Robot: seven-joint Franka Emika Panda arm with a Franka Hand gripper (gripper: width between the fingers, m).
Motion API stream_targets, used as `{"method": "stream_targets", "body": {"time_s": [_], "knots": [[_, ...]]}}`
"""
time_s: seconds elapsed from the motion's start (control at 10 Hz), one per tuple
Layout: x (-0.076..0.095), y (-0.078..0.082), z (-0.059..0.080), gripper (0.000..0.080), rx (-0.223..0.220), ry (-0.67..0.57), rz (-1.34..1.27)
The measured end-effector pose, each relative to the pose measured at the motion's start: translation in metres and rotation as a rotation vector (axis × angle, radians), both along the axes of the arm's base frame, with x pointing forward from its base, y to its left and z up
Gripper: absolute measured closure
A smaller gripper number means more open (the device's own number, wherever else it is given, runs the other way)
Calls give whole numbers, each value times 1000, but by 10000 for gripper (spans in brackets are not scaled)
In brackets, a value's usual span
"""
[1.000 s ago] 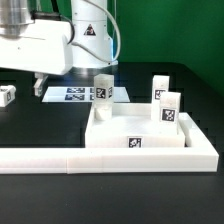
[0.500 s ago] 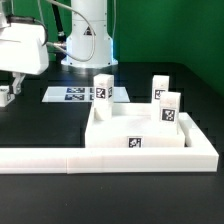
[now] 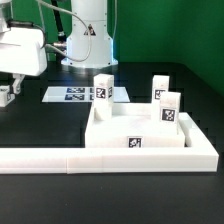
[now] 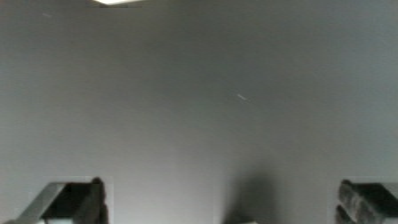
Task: Assemble square table
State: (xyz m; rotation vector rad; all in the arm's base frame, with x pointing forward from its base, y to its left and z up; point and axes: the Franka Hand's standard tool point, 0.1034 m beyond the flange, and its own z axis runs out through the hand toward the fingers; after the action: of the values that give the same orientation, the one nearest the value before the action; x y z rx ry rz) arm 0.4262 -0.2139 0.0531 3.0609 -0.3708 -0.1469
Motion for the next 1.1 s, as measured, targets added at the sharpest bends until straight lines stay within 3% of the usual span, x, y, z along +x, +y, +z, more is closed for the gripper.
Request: {"method": "stream_targets", "body": {"time_s": [0.3,0.6,1.1], "knots": [[-36,-17,-6,150,-2,24,17],[-54,-18,-12,150,3,42,11],[-62,-17,-17,150,28,87,5]]}}
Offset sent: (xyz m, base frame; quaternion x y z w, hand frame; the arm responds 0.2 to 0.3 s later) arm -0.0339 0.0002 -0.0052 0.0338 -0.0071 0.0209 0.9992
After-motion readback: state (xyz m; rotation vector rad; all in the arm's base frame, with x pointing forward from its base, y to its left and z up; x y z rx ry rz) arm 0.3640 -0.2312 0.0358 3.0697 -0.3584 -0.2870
